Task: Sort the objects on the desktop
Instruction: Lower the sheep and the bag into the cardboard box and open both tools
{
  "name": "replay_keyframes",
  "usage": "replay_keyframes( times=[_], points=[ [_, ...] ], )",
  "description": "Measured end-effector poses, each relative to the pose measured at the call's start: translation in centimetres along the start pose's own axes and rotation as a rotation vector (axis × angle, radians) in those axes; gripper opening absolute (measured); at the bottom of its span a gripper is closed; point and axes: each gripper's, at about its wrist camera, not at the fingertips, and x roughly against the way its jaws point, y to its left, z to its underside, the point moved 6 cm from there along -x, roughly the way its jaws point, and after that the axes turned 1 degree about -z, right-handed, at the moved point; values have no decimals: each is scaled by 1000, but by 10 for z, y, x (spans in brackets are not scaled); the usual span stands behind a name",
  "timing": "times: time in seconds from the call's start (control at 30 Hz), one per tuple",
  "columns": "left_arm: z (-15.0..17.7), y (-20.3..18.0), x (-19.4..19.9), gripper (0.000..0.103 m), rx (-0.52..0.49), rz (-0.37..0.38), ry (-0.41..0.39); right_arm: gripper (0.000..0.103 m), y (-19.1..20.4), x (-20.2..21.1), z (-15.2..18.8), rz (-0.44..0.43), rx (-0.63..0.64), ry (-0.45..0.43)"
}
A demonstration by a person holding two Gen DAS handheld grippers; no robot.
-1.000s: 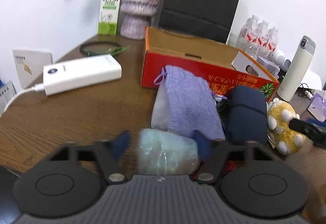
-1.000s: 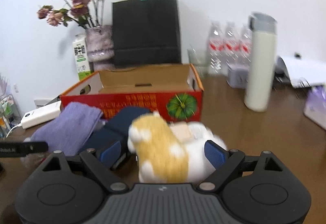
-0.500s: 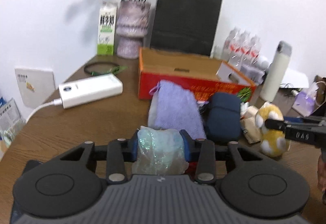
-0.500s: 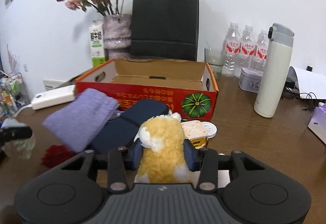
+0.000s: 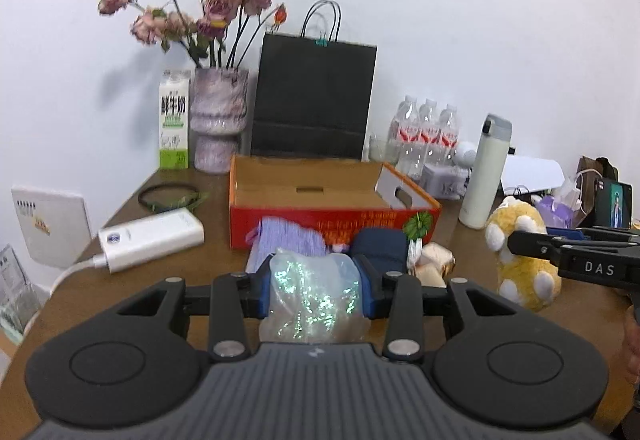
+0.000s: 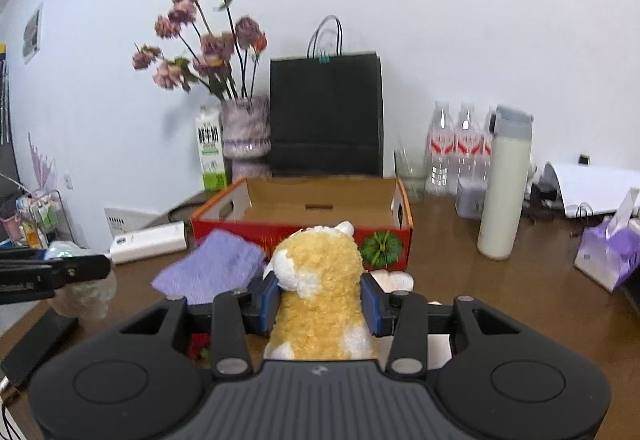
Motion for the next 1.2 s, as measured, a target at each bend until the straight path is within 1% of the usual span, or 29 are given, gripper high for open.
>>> replay_keyframes(
  times=[0.13, 0.3, 0.4, 0.47, 0.53, 0.57, 0.67, 0.77, 0.83, 0.93, 1.03, 1.07, 1.13, 1.17, 1.2],
  points=[
    [-33, 4, -26, 40, 12, 27, 7, 41, -2, -13, -35, 0, 15, -41],
    [-72, 20, -81, 40, 29, 1, 34, 41, -8, -54, -87, 9, 30, -75],
    [-97, 32, -127, 40, 43, -20, 70, 41, -15, -98, -117, -10, 19, -50],
    [-109, 40, -162, 40, 48, -38, 106, 41, -20, -136, -133, -32, 1, -9],
    [-115, 47, -198, 40, 51, -54, 154, 41, -26, -175, -145, -35, -17, 39],
    [-115, 54, -214, 40, 65, -74, 175, 41, -28, -194, -146, -29, -22, 69],
    [-108, 67, -257, 40, 55, -107, 244, 41, -32, -249, -142, 2, -25, 159],
    [-94, 72, -289, 40, 30, -120, 313, 41, -34, -296, -128, 24, -46, 263],
    [-86, 70, -302, 40, 11, -125, 348, 41, -35, -317, -115, 24, -77, 325],
    [-74, 70, -313, 41, -18, -155, 394, 41, -39, -344, -96, 36, -112, 430],
    [-63, 76, -322, 41, 33, -140, 485, 41, -41, -359, -82, 74, -109, 517],
    [-59, 77, -324, 41, 39, -146, 509, 41, -41, -360, -79, 82, -97, 534],
    [-57, 77, -323, 41, 9, -166, 512, 41, -39, -362, -77, 106, -63, 572],
    [-56, 76, -321, 43, -3, -176, 519, 42, -38, -362, -75, 109, -46, 597],
    [-56, 74, -320, 48, -5, -179, 528, 43, -36, -362, -73, 113, -29, 619]
  ],
)
